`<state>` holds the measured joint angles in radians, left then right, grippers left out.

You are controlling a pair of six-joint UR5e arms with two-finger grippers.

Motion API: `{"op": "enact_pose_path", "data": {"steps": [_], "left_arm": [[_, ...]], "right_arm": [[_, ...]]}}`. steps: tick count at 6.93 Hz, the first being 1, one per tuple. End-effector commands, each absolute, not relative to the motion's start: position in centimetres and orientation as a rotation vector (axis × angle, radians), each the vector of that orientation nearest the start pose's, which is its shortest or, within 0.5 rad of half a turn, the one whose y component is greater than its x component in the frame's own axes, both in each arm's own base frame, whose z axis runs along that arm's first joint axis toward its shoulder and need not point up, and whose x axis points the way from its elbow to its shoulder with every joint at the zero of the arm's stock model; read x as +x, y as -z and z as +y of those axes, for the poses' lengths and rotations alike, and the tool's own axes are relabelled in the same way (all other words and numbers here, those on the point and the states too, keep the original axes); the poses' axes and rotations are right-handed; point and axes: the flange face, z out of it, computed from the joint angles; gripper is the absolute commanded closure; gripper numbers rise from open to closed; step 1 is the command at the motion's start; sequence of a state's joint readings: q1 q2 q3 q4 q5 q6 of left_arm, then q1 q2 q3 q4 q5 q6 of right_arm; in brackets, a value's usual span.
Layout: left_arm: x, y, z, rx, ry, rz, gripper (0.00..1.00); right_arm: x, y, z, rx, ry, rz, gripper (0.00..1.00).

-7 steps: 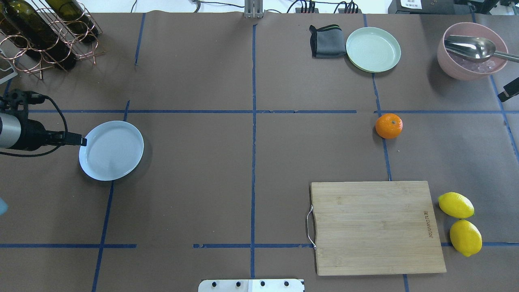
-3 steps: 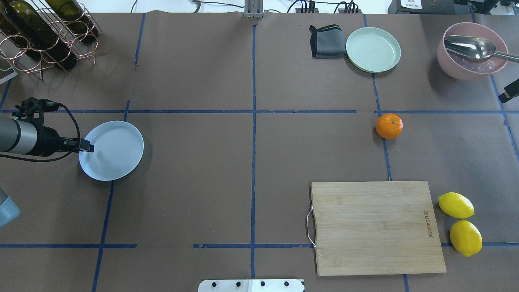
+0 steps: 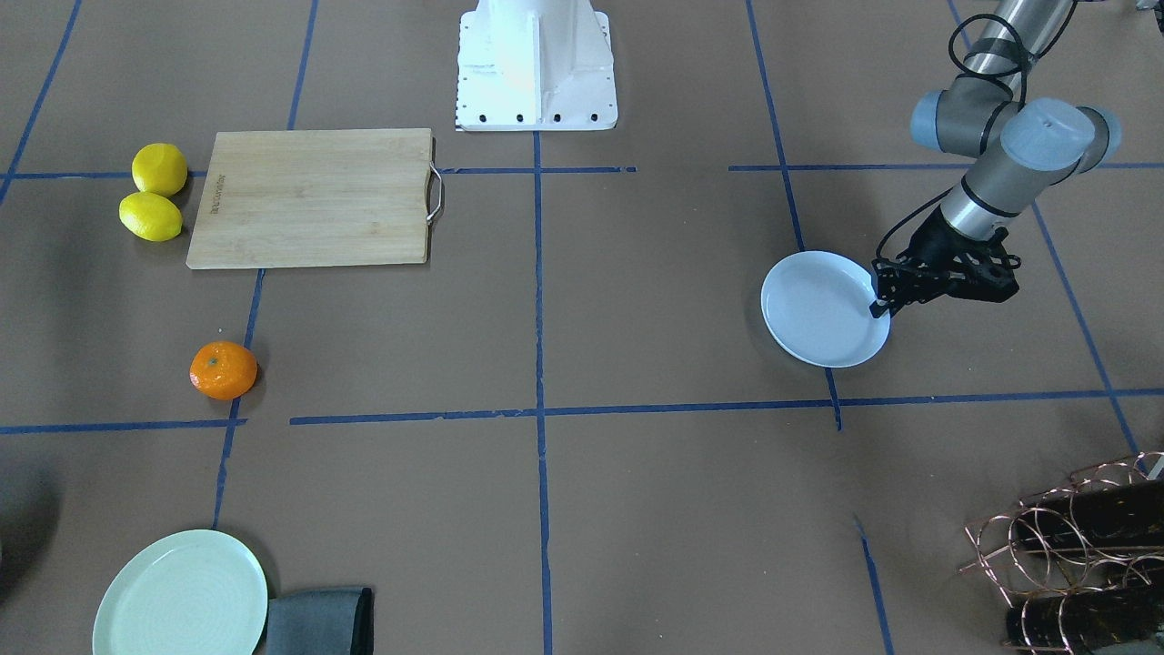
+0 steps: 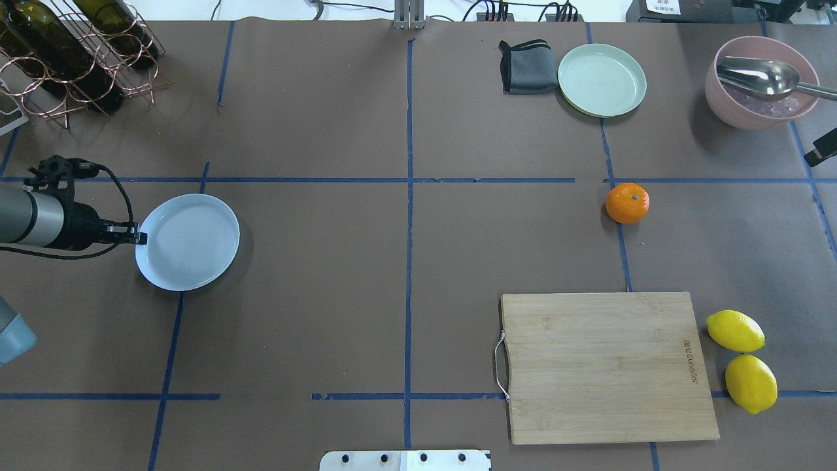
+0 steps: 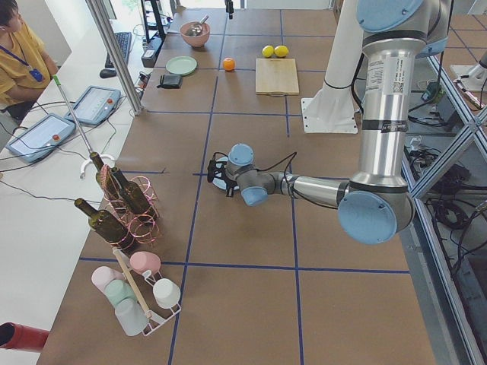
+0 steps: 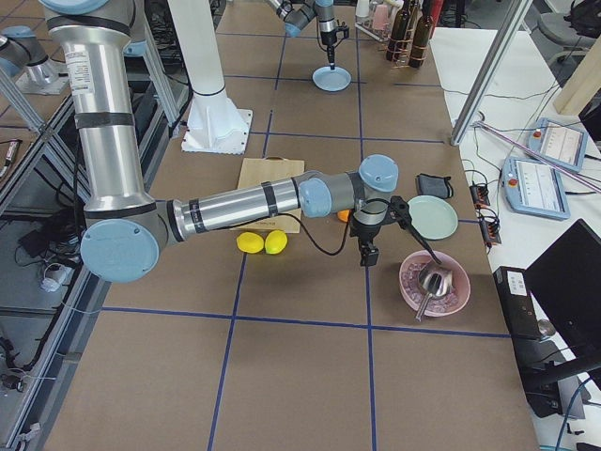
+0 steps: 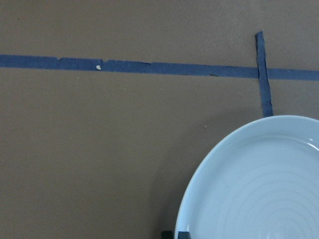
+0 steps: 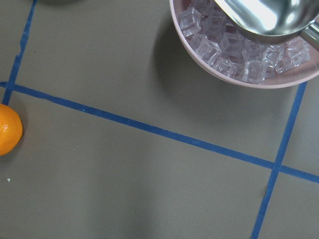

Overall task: Pick orange to plate
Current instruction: 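Push the white plate with the left gripper toward the table center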

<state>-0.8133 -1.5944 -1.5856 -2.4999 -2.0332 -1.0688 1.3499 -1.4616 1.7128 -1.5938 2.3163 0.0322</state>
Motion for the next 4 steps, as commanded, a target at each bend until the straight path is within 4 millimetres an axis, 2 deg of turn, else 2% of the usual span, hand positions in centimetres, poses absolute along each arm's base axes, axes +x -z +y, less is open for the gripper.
{"op": "enact_pose_path", "data": {"steps": [1,2,3,4], "left_arm": [[31.0,-47.3,-46.2,0.295,0.027,1.105,1.00],[33.1,-43.2,-48.4,0.278,0.083,1.158,1.00],[36.4,-37.7,-51.4,0.246,0.132,1.164,1.00],[39.4,-33.4,-53.4,0.236,0.138,1.155,1.00]], "right_arm": [[-5.5,-53.5,-54.2,0.125,0.267,-0.766,0.00],[-5.4,-53.7,-54.2,0.121,0.264,-0.766,0.00],[-5.4,-53.6,-54.2,0.124,0.265,-0.766,0.00],[-5.5,-53.5,-54.3,0.126,0.265,-0.766,0.00]]}}
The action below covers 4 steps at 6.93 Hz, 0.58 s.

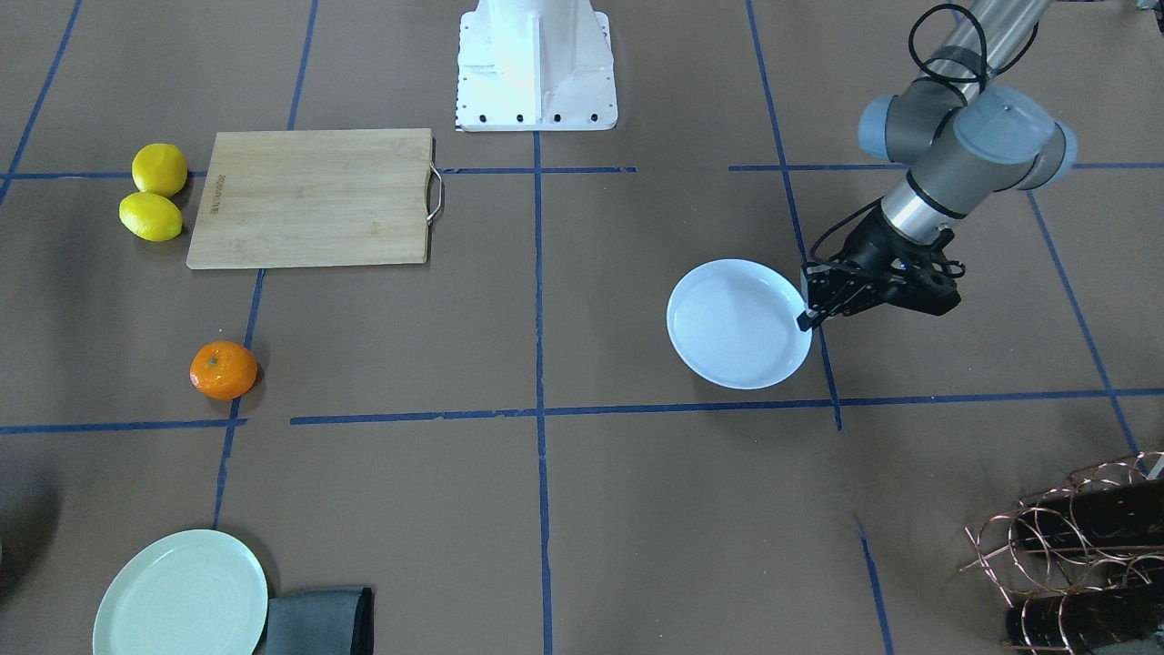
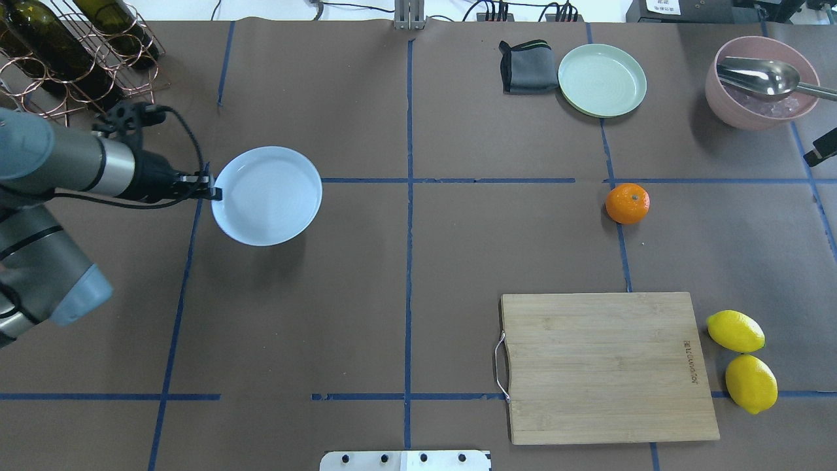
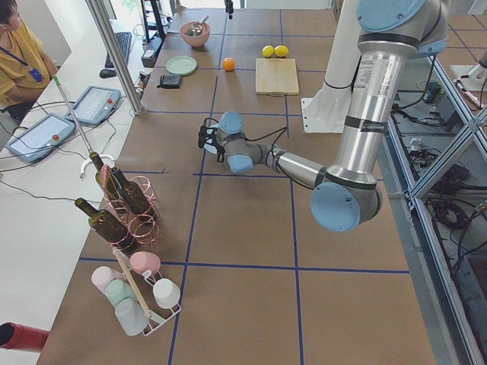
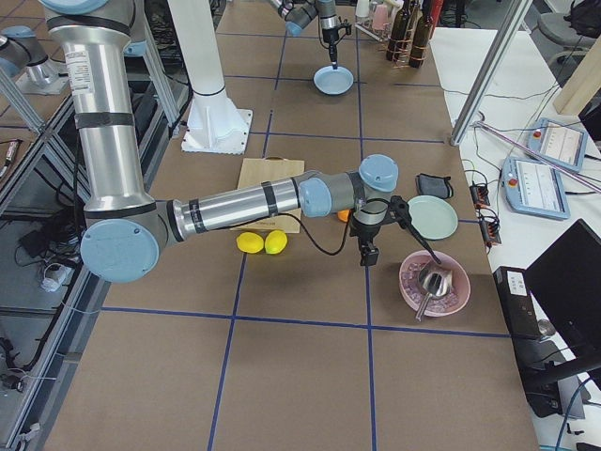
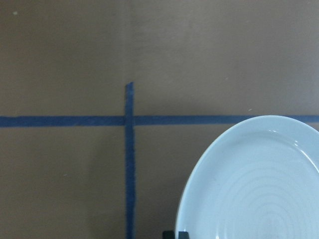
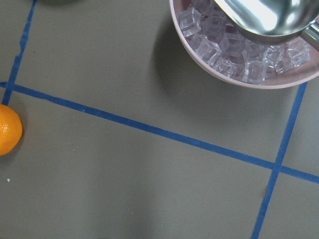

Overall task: Pick orange to plate
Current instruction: 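Push the white plate with the left gripper toward the table center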

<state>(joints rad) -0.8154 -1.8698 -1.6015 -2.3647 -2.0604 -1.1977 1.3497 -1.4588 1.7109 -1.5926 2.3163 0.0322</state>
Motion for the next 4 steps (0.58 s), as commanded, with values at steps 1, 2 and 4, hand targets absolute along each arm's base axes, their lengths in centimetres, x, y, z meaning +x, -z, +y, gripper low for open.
{"op": "enact_pose_path", "data": {"steps": [1,2,4], "left_arm": [[45.3,-32.2,-52.0,0.222,0.153,1.145,1.00],[50.3,-30.4,-51.7,0.243,0.191,1.130,1.00],[53.9,-28.3,-50.9,0.251,0.167,1.137,1.00]], "right_arm": [[-5.5,-53.5,-54.3,0.126,0.265,-0.766,0.00],[-5.5,-53.5,-54.3,0.126,0.265,-0.766,0.00],[-5.5,-53.5,-54.3,0.126,0.265,-0.766,0.00]]}}
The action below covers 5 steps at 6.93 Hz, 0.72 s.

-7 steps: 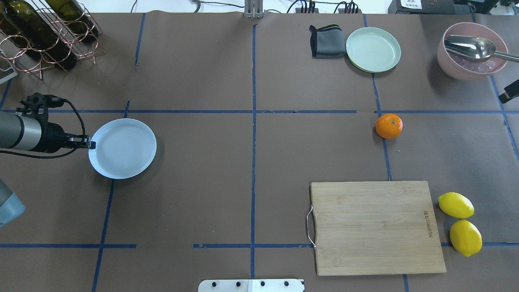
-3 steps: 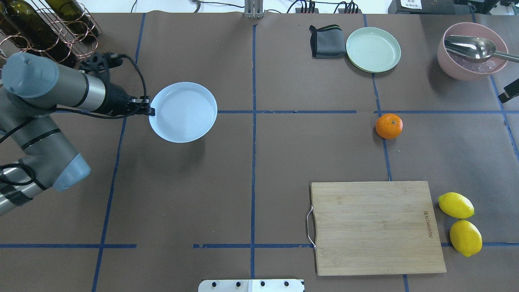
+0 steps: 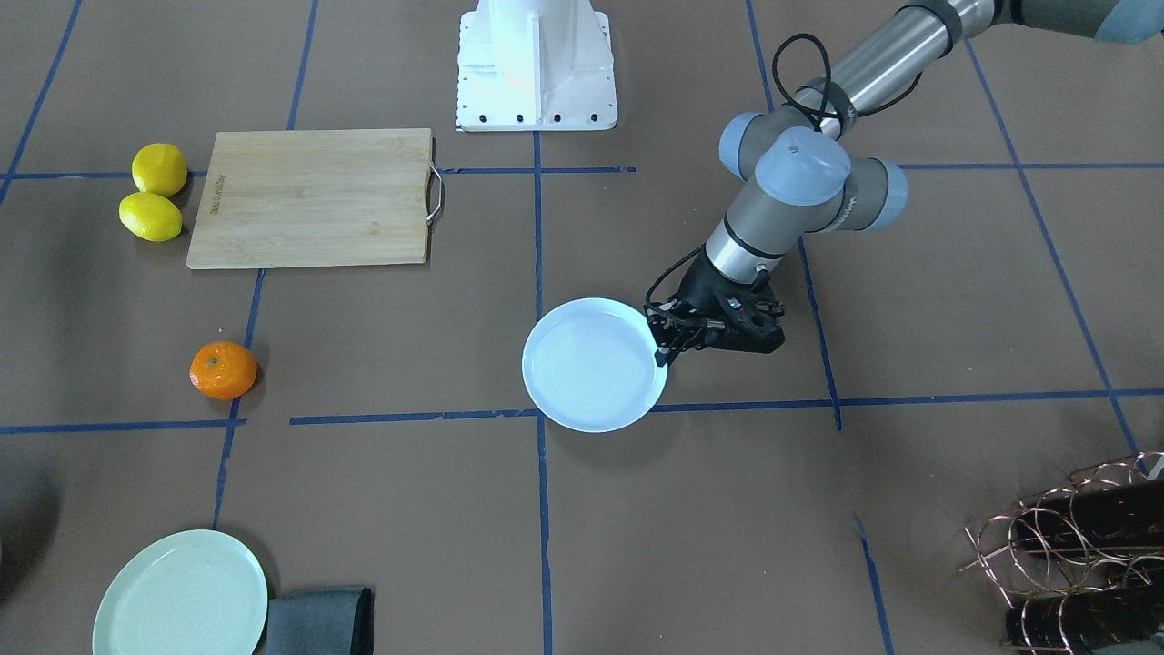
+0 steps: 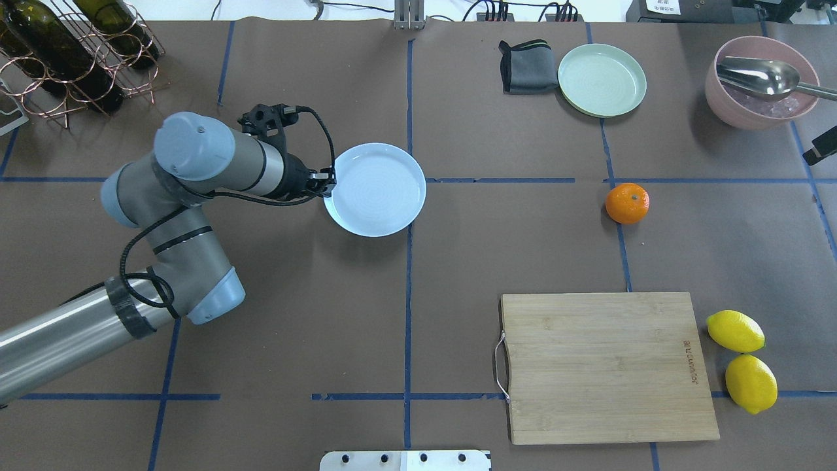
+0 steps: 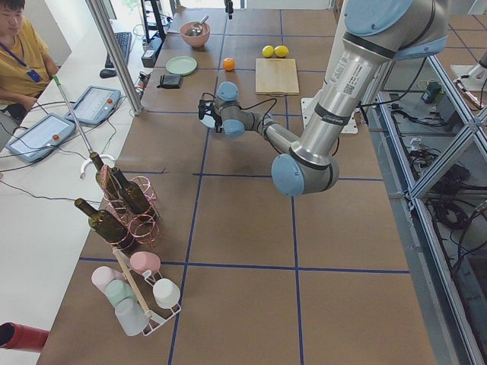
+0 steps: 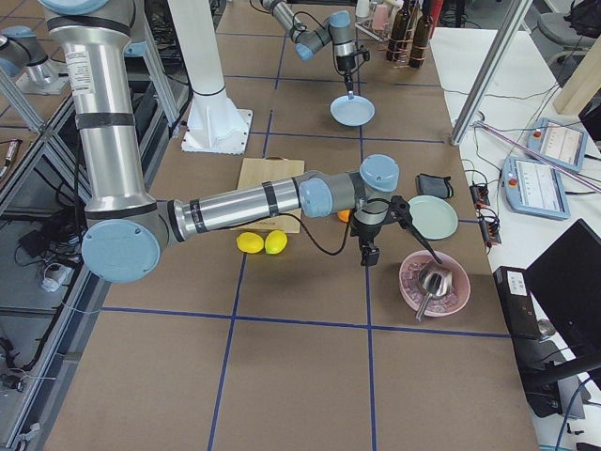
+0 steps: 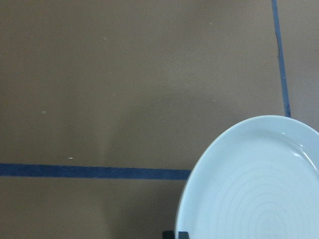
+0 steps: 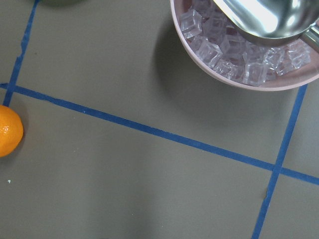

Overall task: Pick orange to plate
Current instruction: 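Push the white plate with the left gripper toward the table center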

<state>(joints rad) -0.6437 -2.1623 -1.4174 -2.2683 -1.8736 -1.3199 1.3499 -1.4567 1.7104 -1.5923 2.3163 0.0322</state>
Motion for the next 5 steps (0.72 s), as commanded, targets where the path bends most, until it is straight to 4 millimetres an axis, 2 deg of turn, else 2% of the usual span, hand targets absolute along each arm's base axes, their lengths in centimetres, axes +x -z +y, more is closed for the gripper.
{"op": "enact_pose_path", "data": {"steps": [1,2,3,4,5], "left_arm": [[55.3,-28.2,-50.3,0.245,0.157,1.131,1.00],[56.2,-28.4,-50.0,0.241,0.145,1.124,1.00],[56.3,-28.5,-49.8,0.247,0.125,1.123,0.78],[56.2,-28.2,-49.9,0.254,0.120,1.130,0.14],[55.4,-28.1,-50.6,0.254,0.125,1.127,0.00]], "right_arm": [[-5.5,-53.4,-54.3,0.127,0.266,-0.766,0.00],[-5.5,-53.4,-54.3,0.127,0.266,-0.766,0.00],[-5.5,-53.4,-54.3,0.127,0.265,-0.766,0.00],[-5.5,-53.5,-54.3,0.126,0.265,-0.766,0.00],[-5.4,-53.4,-54.3,0.127,0.266,-0.765,0.00]]}}
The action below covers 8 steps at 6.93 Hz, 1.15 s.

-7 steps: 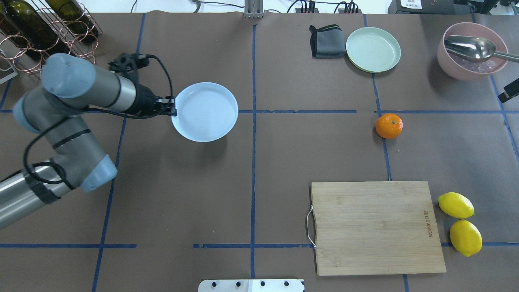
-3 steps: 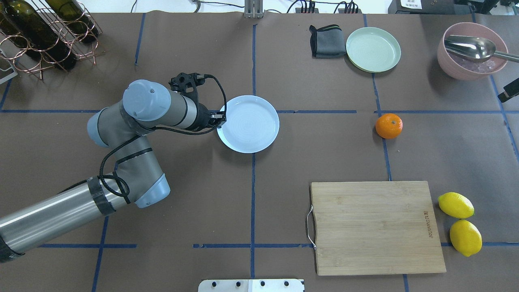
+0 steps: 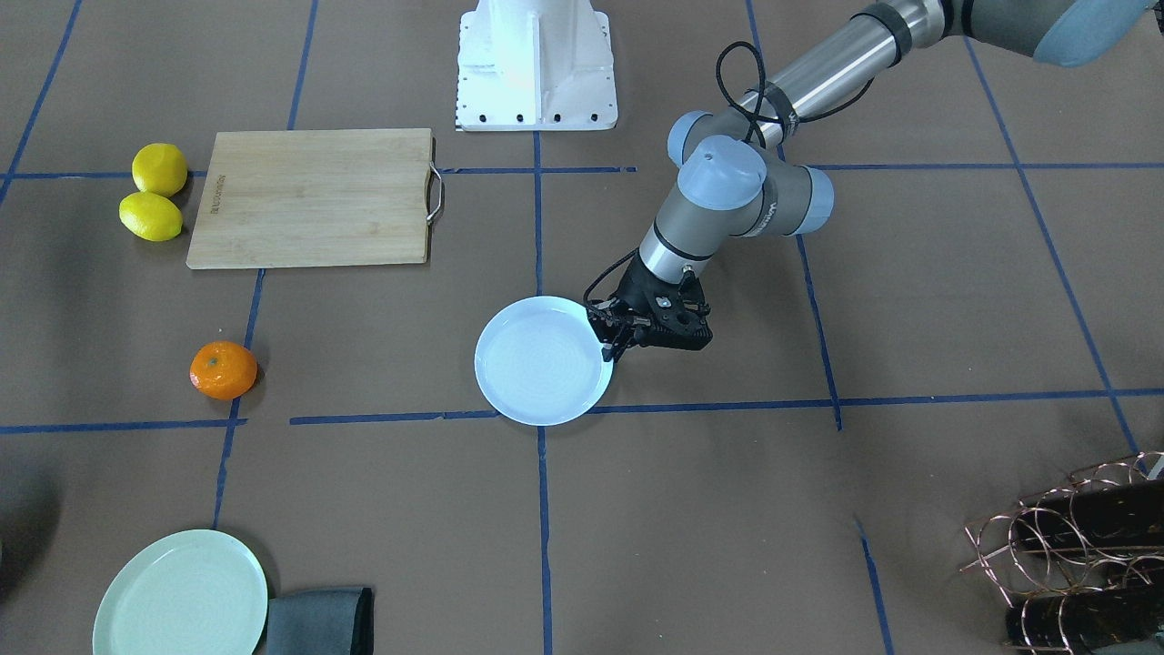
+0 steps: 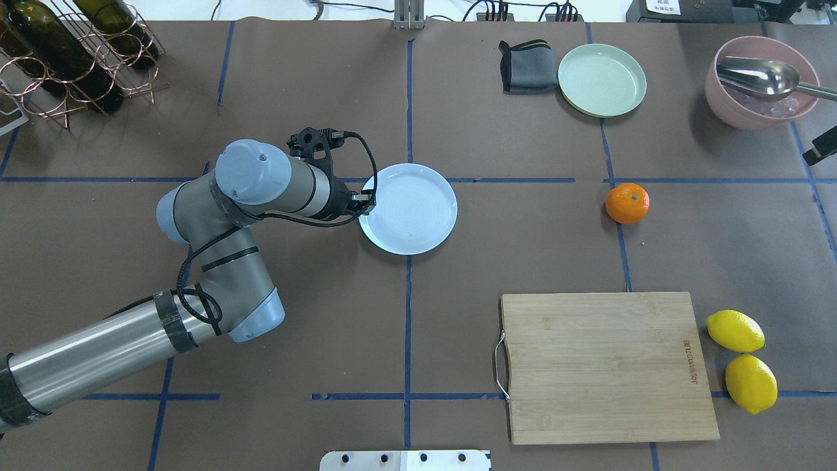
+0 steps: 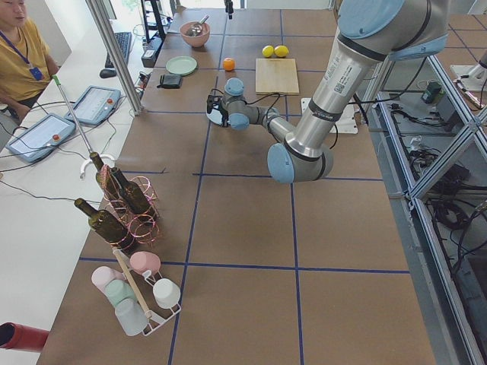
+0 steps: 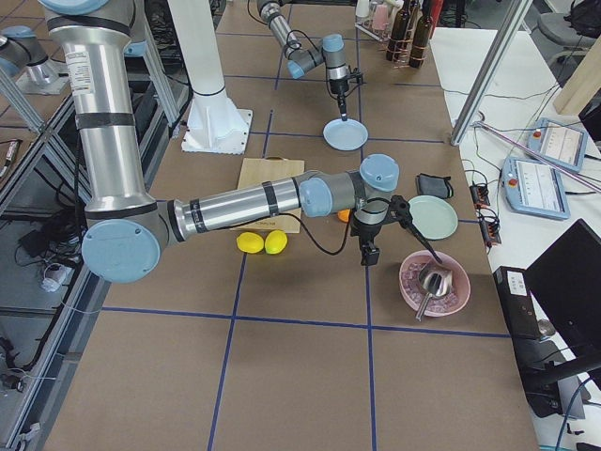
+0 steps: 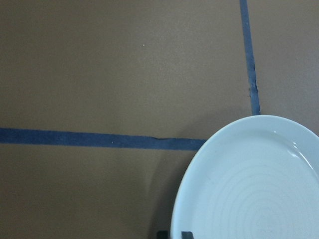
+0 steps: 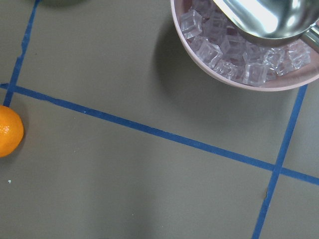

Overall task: Pick orange to plate
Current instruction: 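Withdraw the left arm while the right arm reaches toward the orange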

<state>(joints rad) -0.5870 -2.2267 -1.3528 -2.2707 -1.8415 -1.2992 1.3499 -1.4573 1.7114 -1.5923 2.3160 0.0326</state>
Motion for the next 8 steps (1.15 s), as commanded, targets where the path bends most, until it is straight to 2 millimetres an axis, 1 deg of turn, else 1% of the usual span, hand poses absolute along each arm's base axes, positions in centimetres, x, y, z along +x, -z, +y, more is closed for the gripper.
{"op": "enact_pose_path", "data": {"steps": [1,2,3,4,5,6,7,8], "left_arm": [[52.4,-29.0,-53.2,0.229,0.066,1.106,0.00],[47.9,-30.0,-55.1,0.217,-0.030,1.062,0.00],[41.1,-32.0,-56.1,0.259,-0.096,0.994,0.00],[34.3,-33.6,-56.8,0.293,-0.177,0.919,0.00],[27.6,-36.5,-57.3,0.330,-0.260,0.821,0.00],[19.9,-40.0,-58.4,0.366,-0.291,0.740,0.00],[12.3,-45.1,-58.0,0.373,-0.314,0.687,0.00],[5.1,-50.8,-55.8,0.349,-0.357,0.715,0.00]], "right_arm": [[-5.4,-53.5,-54.3,0.125,0.264,-0.765,0.00],[-5.5,-53.4,-54.4,0.127,0.264,-0.765,0.00],[-5.7,-53.2,-54.4,0.128,0.267,-0.767,0.00],[-6.4,-52.7,-54.7,0.118,0.245,-0.771,0.00],[-8.1,-50.9,-55.6,0.112,0.214,-0.781,0.00],[-9.5,-49.6,-56.2,0.113,0.212,-0.786,0.00],[-11.2,-48.5,-56.4,0.100,0.197,-0.794,0.00],[-13.4,-46.6,-56.9,0.093,0.184,-0.806,0.00]]}}
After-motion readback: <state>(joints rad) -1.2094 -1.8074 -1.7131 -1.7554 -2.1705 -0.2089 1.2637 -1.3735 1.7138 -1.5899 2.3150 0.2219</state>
